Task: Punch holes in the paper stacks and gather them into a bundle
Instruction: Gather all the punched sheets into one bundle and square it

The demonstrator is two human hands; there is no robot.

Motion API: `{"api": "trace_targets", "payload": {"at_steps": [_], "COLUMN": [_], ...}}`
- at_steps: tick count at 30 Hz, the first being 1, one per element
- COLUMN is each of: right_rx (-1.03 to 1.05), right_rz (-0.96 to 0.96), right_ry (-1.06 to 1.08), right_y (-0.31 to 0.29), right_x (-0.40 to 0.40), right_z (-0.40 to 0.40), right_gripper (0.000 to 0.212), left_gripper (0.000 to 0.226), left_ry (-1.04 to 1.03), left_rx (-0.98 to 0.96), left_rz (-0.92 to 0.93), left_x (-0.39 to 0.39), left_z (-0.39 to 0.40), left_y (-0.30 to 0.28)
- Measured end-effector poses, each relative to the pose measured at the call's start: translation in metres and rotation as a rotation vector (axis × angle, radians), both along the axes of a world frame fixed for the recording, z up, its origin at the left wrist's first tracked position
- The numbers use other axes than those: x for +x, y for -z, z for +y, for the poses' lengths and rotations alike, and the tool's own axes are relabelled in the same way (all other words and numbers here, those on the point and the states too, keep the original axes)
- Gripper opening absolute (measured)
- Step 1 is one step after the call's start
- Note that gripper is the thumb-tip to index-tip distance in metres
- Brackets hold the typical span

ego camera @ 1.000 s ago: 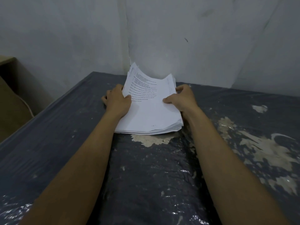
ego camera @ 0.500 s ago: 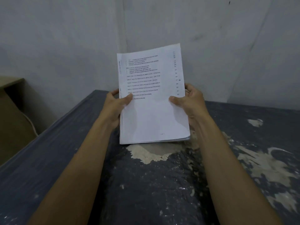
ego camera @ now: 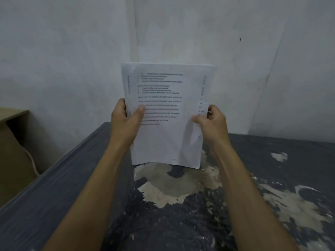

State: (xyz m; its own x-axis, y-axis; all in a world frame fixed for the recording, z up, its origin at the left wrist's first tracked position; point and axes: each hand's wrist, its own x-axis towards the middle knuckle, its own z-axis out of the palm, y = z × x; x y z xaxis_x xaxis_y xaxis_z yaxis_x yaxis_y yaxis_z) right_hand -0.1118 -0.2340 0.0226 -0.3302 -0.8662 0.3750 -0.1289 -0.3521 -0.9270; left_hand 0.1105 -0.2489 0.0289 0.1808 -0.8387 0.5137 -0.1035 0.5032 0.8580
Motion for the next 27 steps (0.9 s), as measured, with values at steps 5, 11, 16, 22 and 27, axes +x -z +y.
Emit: {"api": "trace_targets", "payload": {"at_steps": [5, 11, 16, 22, 27], "right_rx": [-0.022, -0.128, -0.115, -0.200, -0.056], "right_rz": [0.031, 0.035, 0.046, 0.074, -0.038], "right_ry": [0.049, 0.115, 0.036, 0.062, 0.010], "right_y": [0.004, -0.011, -0.003, -0.016, -0.008], "right_x": [0.006, 0.010, 0.015, 0.016, 0.003], "right_z": [-0.001, 0.003, 0.006, 0.008, 0.006], "right_gripper": [0.006, 0.010, 0.009, 0.017, 0.020], "left_gripper": [0.015, 0.014, 0.017, 0.016, 0.027], "left_ry": [-0.036, -0.130, -0.154, -0.123, 0.071], "left_rx": [-0.051, -0.163, -0.113, -0.137, -0.031], "left_rz": [-0.032, -0.057, -0.098, -0.033, 0.054], "left_x": [-0.005, -0.012, -0.013, -0.016, -0.007], "left_z": [0.001, 0.001, -0.002, 0.000, 0.002], "left_y": [0.002, -0.009, 0.005, -0.005, -0.001]}}
